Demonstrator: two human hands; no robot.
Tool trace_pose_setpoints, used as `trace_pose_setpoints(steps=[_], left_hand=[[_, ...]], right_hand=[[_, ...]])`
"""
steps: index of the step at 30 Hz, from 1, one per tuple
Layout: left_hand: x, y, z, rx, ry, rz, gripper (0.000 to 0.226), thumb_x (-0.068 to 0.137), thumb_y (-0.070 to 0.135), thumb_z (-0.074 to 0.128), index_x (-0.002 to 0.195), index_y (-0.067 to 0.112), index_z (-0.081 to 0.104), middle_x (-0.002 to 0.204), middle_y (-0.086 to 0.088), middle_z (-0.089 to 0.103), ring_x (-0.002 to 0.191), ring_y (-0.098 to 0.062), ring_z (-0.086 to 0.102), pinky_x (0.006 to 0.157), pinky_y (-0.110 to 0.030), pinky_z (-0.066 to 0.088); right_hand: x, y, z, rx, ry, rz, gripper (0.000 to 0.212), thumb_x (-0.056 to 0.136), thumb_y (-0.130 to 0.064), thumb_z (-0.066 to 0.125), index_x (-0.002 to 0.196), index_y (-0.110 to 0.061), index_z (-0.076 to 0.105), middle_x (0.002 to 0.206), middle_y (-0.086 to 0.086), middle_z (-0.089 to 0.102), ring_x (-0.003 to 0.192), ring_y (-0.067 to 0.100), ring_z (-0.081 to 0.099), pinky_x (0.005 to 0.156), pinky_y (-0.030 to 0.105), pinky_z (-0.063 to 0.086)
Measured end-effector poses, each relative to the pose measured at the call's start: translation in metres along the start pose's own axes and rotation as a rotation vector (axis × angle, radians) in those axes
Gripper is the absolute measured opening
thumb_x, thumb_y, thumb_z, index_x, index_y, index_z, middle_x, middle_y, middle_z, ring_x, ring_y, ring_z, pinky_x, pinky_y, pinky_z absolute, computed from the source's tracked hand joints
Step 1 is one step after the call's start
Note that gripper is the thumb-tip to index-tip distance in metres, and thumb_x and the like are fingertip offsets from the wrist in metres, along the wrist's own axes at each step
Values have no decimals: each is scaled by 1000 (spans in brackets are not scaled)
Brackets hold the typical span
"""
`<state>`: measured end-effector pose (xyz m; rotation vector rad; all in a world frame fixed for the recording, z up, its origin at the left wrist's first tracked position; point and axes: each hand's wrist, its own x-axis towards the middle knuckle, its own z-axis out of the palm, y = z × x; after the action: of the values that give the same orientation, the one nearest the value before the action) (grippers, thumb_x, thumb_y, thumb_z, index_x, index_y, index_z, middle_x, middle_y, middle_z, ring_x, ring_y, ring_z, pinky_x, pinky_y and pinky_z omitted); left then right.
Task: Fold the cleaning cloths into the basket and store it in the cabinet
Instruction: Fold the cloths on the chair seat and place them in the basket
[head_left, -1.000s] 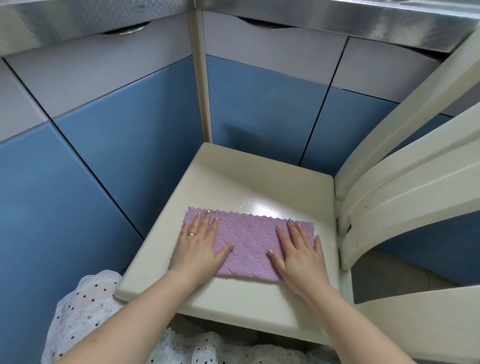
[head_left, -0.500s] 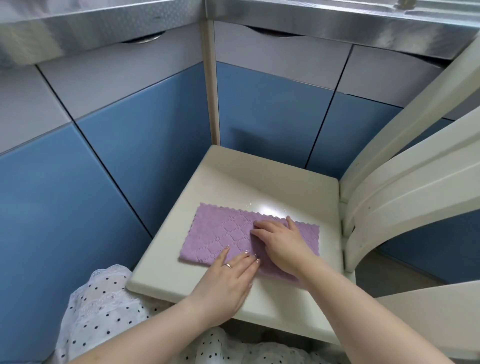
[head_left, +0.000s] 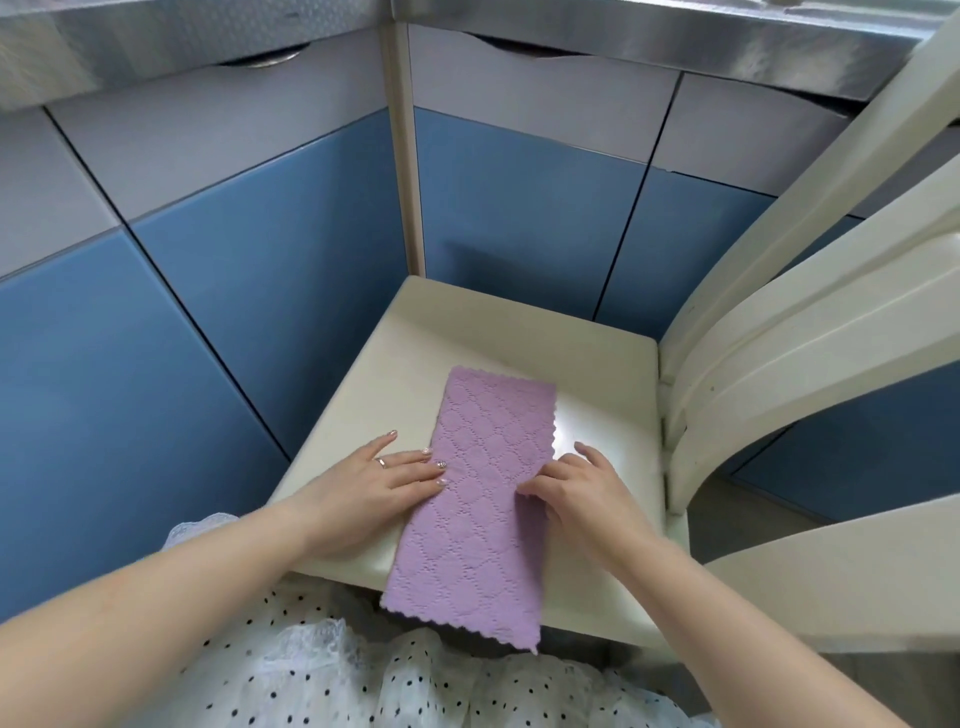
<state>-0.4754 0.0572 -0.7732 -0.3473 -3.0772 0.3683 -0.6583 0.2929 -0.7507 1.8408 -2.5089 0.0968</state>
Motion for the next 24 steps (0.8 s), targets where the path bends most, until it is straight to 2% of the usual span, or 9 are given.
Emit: trace_pose_setpoints(steps=[3,5,8,11,15,19,22,24], left_hand=[[-3,-7,1,-22,57,144,42,91,13,37,128,22,56,132,5,58,123,-15,54,107,-41,39],[-6,-7,5,-38,89,214,40,91,12,40,127,21,54,132,6,58,122,-14,55,104,-41,42],[-7,-9,9,-69,93,221,40,90,13,41,126,21,57,132,5,59,120,-13,56,102,-40,45],[-4,-11,10,-102,96,230,39,90,12,40,122,21,61,129,5,60,117,-13,59,99,-43,47],[-3,-11,8,-134,121,230,38,89,11,41,119,22,63,127,6,62,116,-13,59,99,-43,46],[-4,-6,8,-169,155,173,36,89,13,42,113,23,66,123,6,65,112,-11,62,99,-41,47],[-4,-2,11,-239,174,84,33,90,18,43,109,26,68,121,10,65,111,-7,61,101,-35,44],[-1,3,7,-383,196,-24,30,97,28,40,107,25,68,117,11,67,106,-4,61,101,-29,41]], right_hand=[[-15,6,2,18,50,-64,36,56,-10,81,82,-34,71,76,-16,66,73,11,65,93,43,48],[-24,8,4,17,48,-141,29,64,-15,78,86,-33,73,84,-15,68,78,10,67,91,41,50],[-28,10,6,6,49,-215,17,78,-30,61,87,-34,74,89,-15,69,80,8,67,87,36,53],[-26,9,9,3,63,-224,12,74,-30,70,85,-33,74,87,-13,68,80,11,66,91,39,51],[-28,6,14,-43,114,-211,23,85,-32,50,83,-33,73,86,-14,66,81,12,64,95,36,49],[-31,4,24,62,178,-129,22,86,-31,51,84,-32,72,89,-16,66,84,10,62,98,31,39],[-33,-1,30,242,225,-25,8,80,-24,68,84,-28,73,90,-15,68,83,12,63,87,31,48],[-32,-4,28,378,194,100,11,77,-19,74,87,-24,73,90,-13,69,84,12,62,79,30,49]])
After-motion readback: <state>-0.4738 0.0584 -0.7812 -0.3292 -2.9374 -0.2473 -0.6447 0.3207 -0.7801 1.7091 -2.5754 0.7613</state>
